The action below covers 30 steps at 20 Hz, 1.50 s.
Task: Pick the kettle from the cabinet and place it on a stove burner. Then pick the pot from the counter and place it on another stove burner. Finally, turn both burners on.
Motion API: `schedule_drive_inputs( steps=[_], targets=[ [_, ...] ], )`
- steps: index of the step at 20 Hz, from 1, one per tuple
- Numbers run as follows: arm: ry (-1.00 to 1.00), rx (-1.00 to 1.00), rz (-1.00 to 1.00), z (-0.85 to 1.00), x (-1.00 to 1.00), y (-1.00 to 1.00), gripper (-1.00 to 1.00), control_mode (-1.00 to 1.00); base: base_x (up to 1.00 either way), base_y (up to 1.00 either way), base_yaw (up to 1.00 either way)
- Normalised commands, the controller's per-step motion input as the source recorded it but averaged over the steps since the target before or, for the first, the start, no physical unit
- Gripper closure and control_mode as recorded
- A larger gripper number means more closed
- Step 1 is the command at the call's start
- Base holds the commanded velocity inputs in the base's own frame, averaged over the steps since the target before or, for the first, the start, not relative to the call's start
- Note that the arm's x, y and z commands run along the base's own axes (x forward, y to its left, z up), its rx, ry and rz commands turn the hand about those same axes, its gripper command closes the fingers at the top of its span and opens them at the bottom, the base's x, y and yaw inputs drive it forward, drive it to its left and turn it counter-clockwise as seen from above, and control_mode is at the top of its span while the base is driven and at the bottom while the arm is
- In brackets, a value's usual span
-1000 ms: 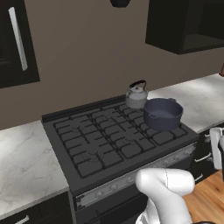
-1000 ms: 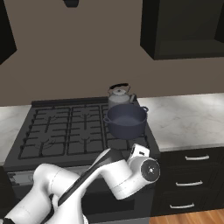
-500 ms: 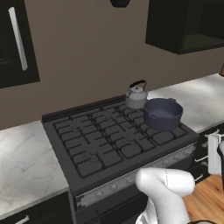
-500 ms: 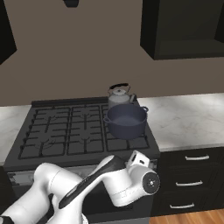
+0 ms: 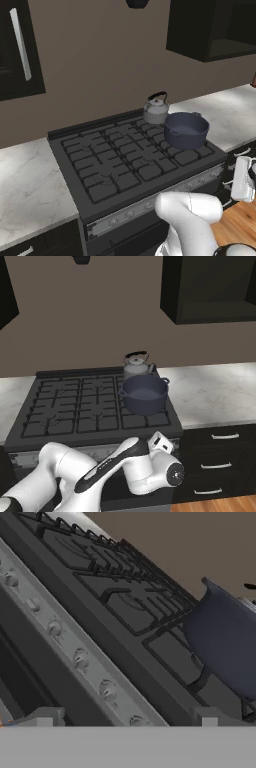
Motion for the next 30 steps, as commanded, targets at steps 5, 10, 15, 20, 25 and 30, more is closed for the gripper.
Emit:
schedule_drive_inputs(
  steps=[5,10,15,20,25,30],
  targets=[
    [0.02,0.18,-0.04,-0.13,0.16,0.00,-1.00,-1.00,0.00,0.00,0.00],
    [0.02,0.17,-0.04,-0.12,0.15,0.00,-1.00,-1.00,0.00,0.00,0.00],
    [0.06,0.08,-0.02,-0.10,0.04,-0.01,-1.00,-1.00,0.00,0.00,0.00],
    [0.01,0.06,-0.03,-0.20,0.14,0.00,-1.00,-1.00,0.00,0.00,0.00],
    [0.00,0.07,-0.05,-0.26,0.10,0.00,-1.00,-1.00,0.00,0.00,0.00],
    [0.00,0.08,-0.07,-0.27,0.07,0.00,-1.00,-1.00,0.00,0.00,0.00]
  ],
)
